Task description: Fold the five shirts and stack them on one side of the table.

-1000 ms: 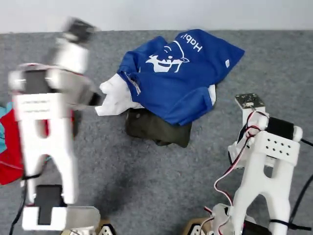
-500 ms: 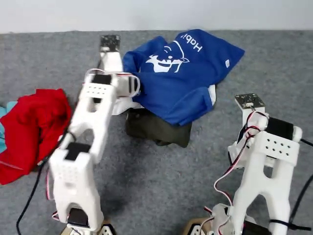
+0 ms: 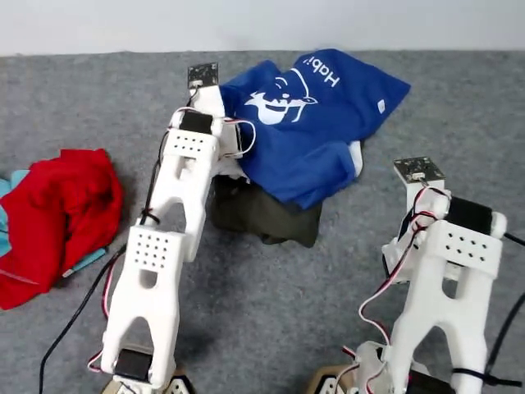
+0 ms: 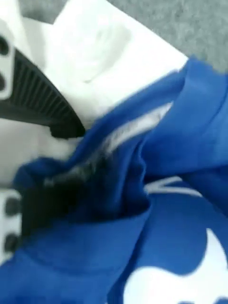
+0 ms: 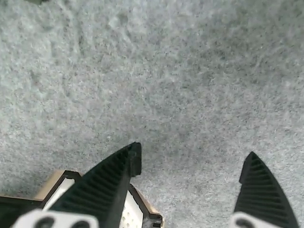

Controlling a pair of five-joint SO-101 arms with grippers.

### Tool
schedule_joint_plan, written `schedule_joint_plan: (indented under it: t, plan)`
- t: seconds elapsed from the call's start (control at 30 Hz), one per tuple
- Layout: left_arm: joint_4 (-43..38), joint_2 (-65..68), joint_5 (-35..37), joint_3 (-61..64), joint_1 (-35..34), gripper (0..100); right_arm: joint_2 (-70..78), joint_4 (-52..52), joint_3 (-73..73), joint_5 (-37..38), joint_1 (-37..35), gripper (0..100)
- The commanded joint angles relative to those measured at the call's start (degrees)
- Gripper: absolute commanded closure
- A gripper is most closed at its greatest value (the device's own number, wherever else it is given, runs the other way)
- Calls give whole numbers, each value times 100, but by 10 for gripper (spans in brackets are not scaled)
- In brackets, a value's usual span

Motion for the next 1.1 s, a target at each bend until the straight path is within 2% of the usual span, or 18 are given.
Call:
schedule_joint_plan:
  t: [0.0, 0.17, 0.37, 0.8, 1.07]
  plan:
    - [589, 440, 44, -1191, -167, 987, 4, -57, 0, -26, 31, 663]
    - [1864, 334, 35, -3336, -642, 988, 4, -57, 0, -26, 31, 663]
    - [2207, -1099, -501, -3187, -1442, 988, 4, -57, 0, -26, 31, 663]
    - [2207, -4484, -527, -3125, -2901, 988, 4, -57, 0, -26, 22, 663]
    - [2207, -5380, -527, -2958, -4123, 987, 4, -57, 0, -26, 22, 663]
